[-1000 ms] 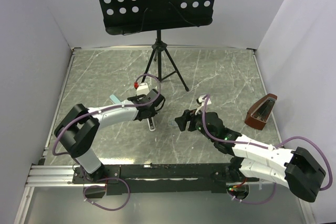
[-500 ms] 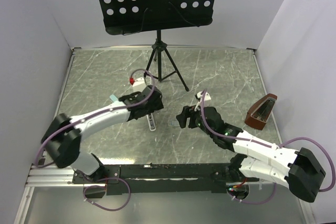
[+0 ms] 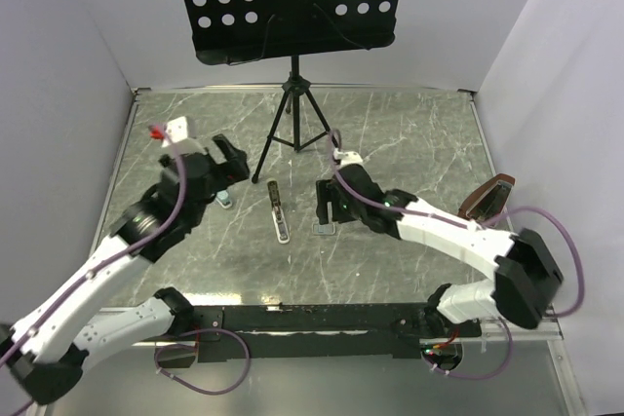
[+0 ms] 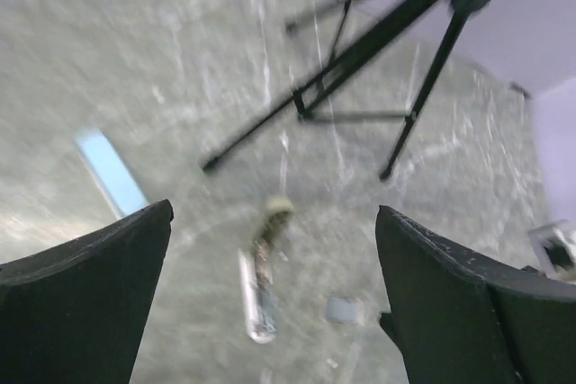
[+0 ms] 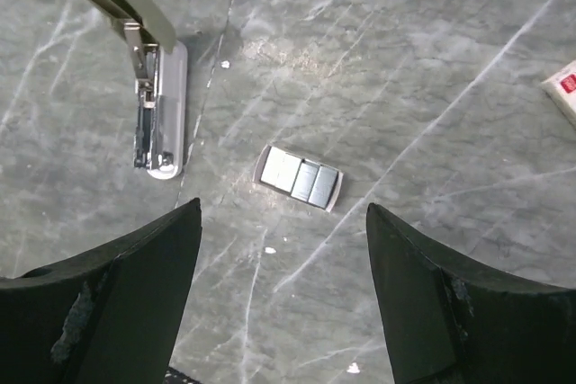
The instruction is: Load the staples into the stapler
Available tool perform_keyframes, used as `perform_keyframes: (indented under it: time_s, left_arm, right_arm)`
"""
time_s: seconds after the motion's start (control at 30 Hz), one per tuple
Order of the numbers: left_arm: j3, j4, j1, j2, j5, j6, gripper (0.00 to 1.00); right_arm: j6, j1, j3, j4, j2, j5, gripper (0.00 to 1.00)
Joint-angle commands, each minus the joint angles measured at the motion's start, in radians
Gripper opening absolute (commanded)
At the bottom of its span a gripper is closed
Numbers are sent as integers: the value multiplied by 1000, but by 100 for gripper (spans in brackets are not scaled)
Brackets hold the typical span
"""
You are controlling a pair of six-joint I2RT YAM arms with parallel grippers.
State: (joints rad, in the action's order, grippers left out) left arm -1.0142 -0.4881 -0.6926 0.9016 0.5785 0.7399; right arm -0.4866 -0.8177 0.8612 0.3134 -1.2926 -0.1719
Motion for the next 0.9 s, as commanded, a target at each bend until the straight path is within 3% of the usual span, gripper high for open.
perform_keyframes:
  time_s: [0.0,0.17,0.27,0.6,0.87]
  left_arm:
    - [11,49,2,-125,132,-261,99]
    - [175,256,5,-326,204,-362,99]
    - [288,344,43,-409,144,-393,99]
    - [307,327,65,-452,130,-390,99]
    - [310,330,67,-455,100,-386,100]
  right_arm:
    - [-29,6,150,188,-126,31,79]
    - [-56,6,254,254,-262,40,74]
    - [-64,6,311,300,-332,34,66]
    - [-67,6,384,326,-439,43,38]
    - [-81,5,384,328,-482,83,35]
